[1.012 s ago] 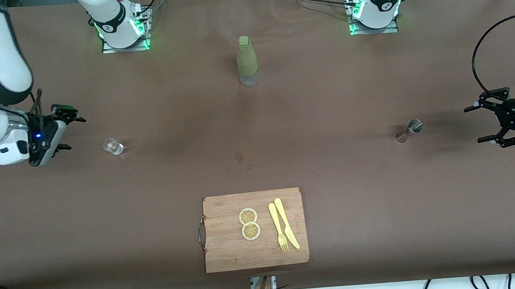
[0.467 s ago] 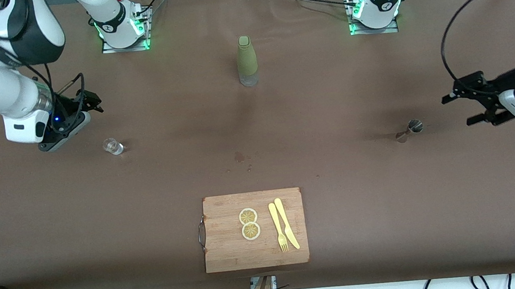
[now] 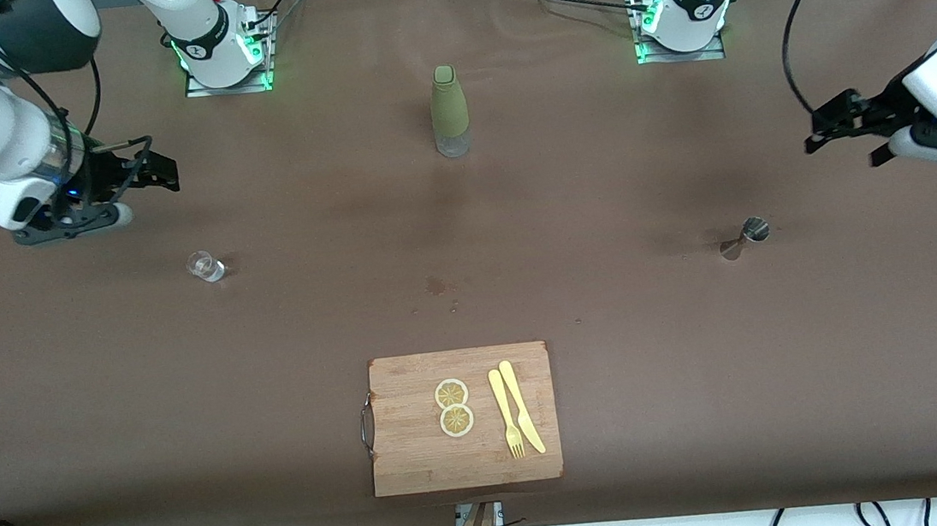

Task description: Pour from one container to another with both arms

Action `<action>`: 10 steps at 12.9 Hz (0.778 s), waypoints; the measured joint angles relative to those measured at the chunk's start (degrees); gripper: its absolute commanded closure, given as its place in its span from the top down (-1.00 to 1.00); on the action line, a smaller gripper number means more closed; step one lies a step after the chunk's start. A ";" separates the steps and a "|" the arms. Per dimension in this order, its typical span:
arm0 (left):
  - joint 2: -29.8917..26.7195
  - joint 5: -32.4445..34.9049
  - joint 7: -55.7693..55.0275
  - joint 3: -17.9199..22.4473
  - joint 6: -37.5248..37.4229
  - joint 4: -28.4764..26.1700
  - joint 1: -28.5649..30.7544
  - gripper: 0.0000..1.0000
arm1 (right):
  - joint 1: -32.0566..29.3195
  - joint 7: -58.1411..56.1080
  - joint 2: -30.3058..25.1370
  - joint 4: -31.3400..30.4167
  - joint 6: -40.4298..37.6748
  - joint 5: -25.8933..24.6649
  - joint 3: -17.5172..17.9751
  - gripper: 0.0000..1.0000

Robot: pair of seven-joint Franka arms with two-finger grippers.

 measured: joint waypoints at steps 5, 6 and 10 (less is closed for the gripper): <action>-2.00 1.18 -2.94 0.23 -0.07 -0.68 0.12 1.00 | 0.19 2.74 1.88 9.76 -7.00 -0.14 -8.60 1.00; -2.54 1.19 -4.92 0.07 -0.28 -0.69 0.12 1.00 | 0.19 2.16 2.25 10.86 -7.06 -0.17 -9.69 1.00; -4.56 2.37 -12.10 -1.31 -4.17 -0.70 -0.12 1.00 | 0.45 -2.10 2.71 13.23 -7.11 -1.75 -10.18 1.00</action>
